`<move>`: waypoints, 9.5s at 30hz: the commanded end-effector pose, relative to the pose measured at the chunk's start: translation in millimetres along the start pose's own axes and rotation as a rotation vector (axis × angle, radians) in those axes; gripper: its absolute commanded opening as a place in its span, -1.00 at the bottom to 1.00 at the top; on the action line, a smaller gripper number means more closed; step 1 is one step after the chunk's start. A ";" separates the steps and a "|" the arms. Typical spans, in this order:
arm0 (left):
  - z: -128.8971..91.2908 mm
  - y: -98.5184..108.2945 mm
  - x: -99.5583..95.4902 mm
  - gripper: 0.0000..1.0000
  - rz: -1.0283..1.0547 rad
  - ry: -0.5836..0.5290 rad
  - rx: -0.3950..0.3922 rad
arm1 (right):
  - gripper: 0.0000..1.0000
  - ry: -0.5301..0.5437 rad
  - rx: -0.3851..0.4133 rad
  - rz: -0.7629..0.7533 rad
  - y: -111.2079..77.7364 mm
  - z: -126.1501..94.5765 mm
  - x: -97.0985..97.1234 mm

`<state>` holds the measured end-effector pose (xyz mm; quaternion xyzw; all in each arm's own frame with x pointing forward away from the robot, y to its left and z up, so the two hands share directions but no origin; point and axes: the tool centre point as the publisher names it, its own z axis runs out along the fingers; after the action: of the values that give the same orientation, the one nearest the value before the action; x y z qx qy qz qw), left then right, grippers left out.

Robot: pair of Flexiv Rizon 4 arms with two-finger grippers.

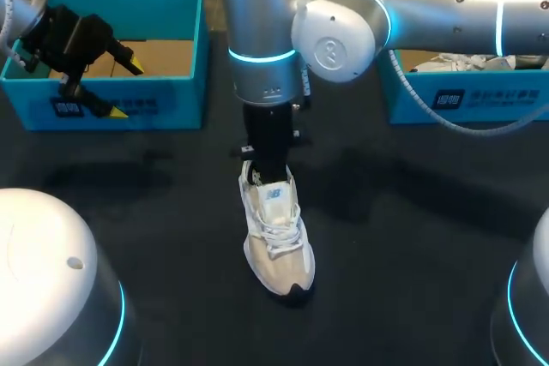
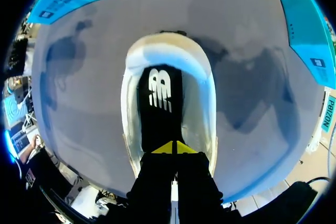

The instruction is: Take the shoe out of the shoebox, open the shoe tongue, remove and reinsert the insole, then place the shoe into the shoebox

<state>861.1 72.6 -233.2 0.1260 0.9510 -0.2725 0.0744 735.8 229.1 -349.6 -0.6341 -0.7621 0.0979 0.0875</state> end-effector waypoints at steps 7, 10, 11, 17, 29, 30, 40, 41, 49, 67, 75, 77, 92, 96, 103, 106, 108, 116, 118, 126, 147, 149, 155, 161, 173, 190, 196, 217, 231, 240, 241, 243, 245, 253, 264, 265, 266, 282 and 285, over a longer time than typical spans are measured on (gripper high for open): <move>-0.1 -0.2 -0.5 1.00 0.000 0.002 -0.004 | -1.00 -0.003 0.026 -0.010 0.9 -2.9 5.2; -0.1 -0.2 -0.5 1.00 0.000 0.002 -0.004 | 0.07 0.005 0.032 -0.014 0.4 -3.5 7.1; -0.1 -0.2 -0.5 1.00 0.000 0.002 -0.004 | 0.93 0.005 0.032 -0.016 0.3 -3.6 7.1; -0.1 -0.2 -0.5 1.00 0.000 0.002 -0.004 | 1.00 0.007 0.036 -0.020 0.5 -4.0 9.5; -0.1 -0.2 -0.5 1.00 0.000 0.002 -0.004 | 1.00 0.015 0.030 -0.034 -9.1 -17.5 16.7; -0.1 -0.2 -0.5 1.00 0.000 0.002 -0.004 | 1.00 0.015 0.028 -0.035 -9.9 -19.1 17.5; -0.1 -0.2 -0.5 1.00 0.000 0.002 -0.004 | 1.00 0.003 -0.021 -0.013 -18.8 -35.8 15.0; -0.1 -0.2 -0.5 1.00 0.000 0.002 -0.004 | 1.00 0.002 -0.027 -0.012 -19.5 -37.8 14.7; -0.1 -0.2 -0.5 1.00 0.000 0.002 -0.004 | 1.00 -0.025 -0.082 -0.014 -32.4 -57.9 16.6; -0.1 -0.2 -0.5 1.00 0.000 0.002 -0.004 | -0.43 -0.159 -0.212 -0.034 -57.2 -55.1 26.7; -0.1 -0.2 -0.5 1.00 0.000 0.002 -0.004 | -0.58 -0.144 -0.213 -0.032 -46.9 -34.4 16.7; -0.1 -0.2 -0.5 1.00 0.000 0.002 -0.004 | -0.54 -0.143 -0.211 -0.048 -39.5 -28.5 15.2; -0.1 -0.2 -0.5 1.00 0.000 0.002 -0.004 | -0.55 -0.119 -0.199 -0.104 -0.1 4.7 5.9; -0.1 -0.2 -0.5 1.00 0.000 0.002 -0.004 | -0.56 -0.133 -0.227 -0.111 -2.7 -9.6 2.9; -0.1 -0.2 -0.5 1.00 0.000 0.002 -0.004 | -0.45 -0.110 -0.235 -0.182 3.5 -12.7 5.9; -0.1 -0.2 -0.5 1.00 0.000 0.002 -0.004 | -0.27 -0.095 -0.223 -0.246 9.8 -3.6 10.7; -0.1 -0.2 -0.5 1.00 0.000 0.002 -0.004 | -0.23 -0.097 -0.232 -0.267 10.6 -1.9 9.6; -0.1 -0.2 -0.5 1.00 0.000 0.002 -0.004 | -0.08 -0.216 -0.394 -0.534 4.7 -39.6 -16.2; -0.1 -0.2 -0.5 1.00 0.000 0.002 -0.004 | -0.06 -0.256 -0.408 -0.651 8.1 -47.4 -18.4; -0.1 -0.2 -0.5 1.00 0.000 0.002 -0.004 | 0.14 -0.358 -0.404 -1.099 21.6 -64.5 -15.6; -0.1 -0.2 -0.5 1.00 0.000 0.002 -0.004 | 1.00 -0.414 -0.395 -1.187 52.4 -67.5 0.2; -0.1 -0.2 -0.5 1.00 0.000 0.002 -0.004 | 1.00 -0.420 -0.412 -1.243 61.6 -65.2 8.1; -0.1 -0.2 -0.5 1.00 0.000 0.002 -0.004 | 1.00 -0.405 -0.426 -1.365 87.5 -54.2 15.0; -0.1 -0.2 -0.5 1.00 0.000 0.002 -0.004 | 1.00 -0.418 -0.426 -1.511 108.1 -50.2 22.1; -0.1 -0.2 -0.5 1.00 0.000 0.002 -0.004 | 1.00 -0.513 -0.369 -1.717 124.5 -30.5 25.2; -0.1 -0.2 -0.5 1.00 0.000 0.002 -0.004 | -0.15 -0.501 -0.231 -1.708 129.7 -3.6 18.9; -0.1 -0.2 -0.5 1.00 0.000 0.002 -0.004 | -1.00 -0.481 -0.175 -1.692 127.3 -0.4 13.3; -0.1 -0.2 -0.5 1.00 0.000 0.002 -0.004 | -1.00 -0.405 -0.256 -1.710 61.4 -152.3 -10.3; -0.1 -0.2 -0.5 1.00 0.000 0.002 -0.004 | -1.00 -0.468 -0.322 -1.652 36.4 -223.5 -26.8; -0.1 -0.2 -0.5 1.00 0.000 0.002 -0.004 | -1.00 -0.468 -0.322 -1.652 36.4 -223.5 -26.8; -0.1 -0.2 -0.5 1.00 0.000 0.002 -0.004 | -1.00 -0.468 -0.322 -1.652 36.4 -223.5 -26.8; -0.1 -0.2 -0.5 1.00 0.000 0.002 -0.004 | -1.00 -0.468 -0.322 -1.652 36.4 -223.5 -26.8; -0.1 -0.2 -0.5 1.00 0.000 0.002 -0.004 | -1.00 -0.468 -0.322 -1.652 36.4 -223.5 -26.8; -0.1 -0.2 -0.5 1.00 0.000 0.002 -0.004 | -1.00 -0.459 -0.332 -1.640 49.0 -222.8 -42.9; -0.1 -0.2 -0.5 1.00 0.000 0.002 -0.004 | -1.00 -0.520 -0.247 -1.574 99.5 -241.4 -149.6; -0.1 -0.2 -0.5 1.00 0.000 0.002 -0.004 | -1.00 -0.530 -0.241 -1.555 104.3 -243.9 -159.8; -0.1 -0.2 -0.5 1.00 0.000 0.002 -0.004 | -1.00 -0.547 -0.245 -1.548 108.4 -246.3 -168.9; -0.1 -0.2 -0.5 1.00 0.000 0.002 -0.004 | -1.00 -0.593 -0.204 -1.416 153.4 -251.2 -253.9; -0.1 -0.2 -0.5 1.00 0.000 0.002 -0.004 | -1.00 -0.583 -0.204 -1.396 154.6 -249.9 -255.5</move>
<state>861.0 72.7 -233.2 0.1259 0.9510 -0.2724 0.0744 990.8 16.3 -150.5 0.0397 -0.9832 0.1154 -0.1355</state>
